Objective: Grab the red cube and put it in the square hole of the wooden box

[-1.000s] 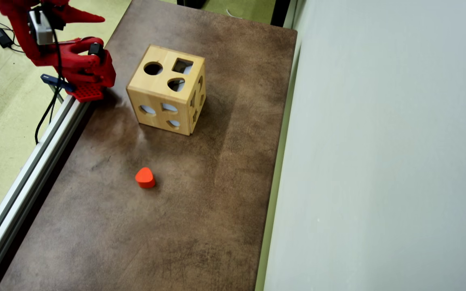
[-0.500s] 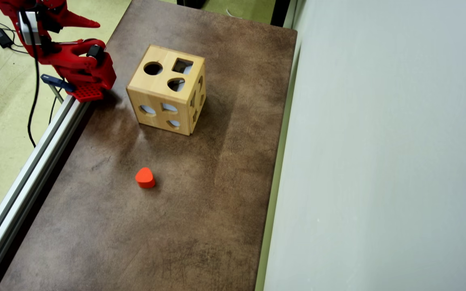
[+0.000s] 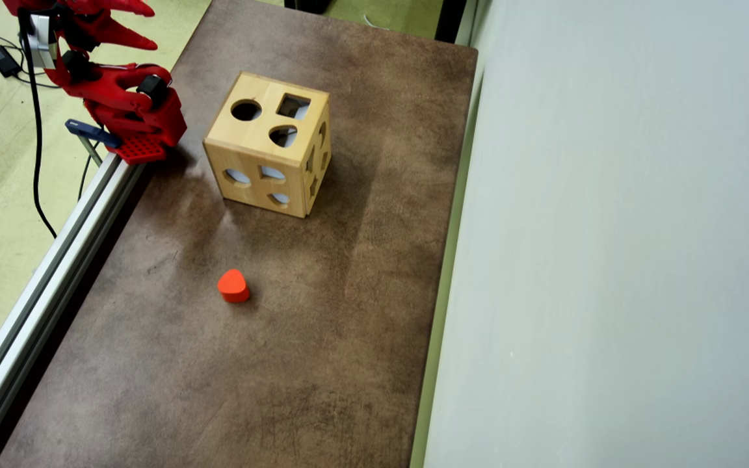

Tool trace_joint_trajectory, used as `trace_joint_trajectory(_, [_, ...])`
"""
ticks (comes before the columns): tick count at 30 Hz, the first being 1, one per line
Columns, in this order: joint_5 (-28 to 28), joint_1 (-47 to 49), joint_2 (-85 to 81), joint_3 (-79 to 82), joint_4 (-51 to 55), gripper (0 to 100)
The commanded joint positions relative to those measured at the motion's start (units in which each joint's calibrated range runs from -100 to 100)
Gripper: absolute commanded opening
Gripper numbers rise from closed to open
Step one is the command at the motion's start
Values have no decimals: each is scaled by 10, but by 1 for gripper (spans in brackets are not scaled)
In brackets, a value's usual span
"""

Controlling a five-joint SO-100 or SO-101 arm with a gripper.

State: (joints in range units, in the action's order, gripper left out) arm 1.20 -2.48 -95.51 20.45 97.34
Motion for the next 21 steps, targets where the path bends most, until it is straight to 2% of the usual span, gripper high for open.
trace_joint_trajectory(1, [5,-3,2,-1,6,3])
trace_joint_trajectory(21, [3,3,2,1,4,2])
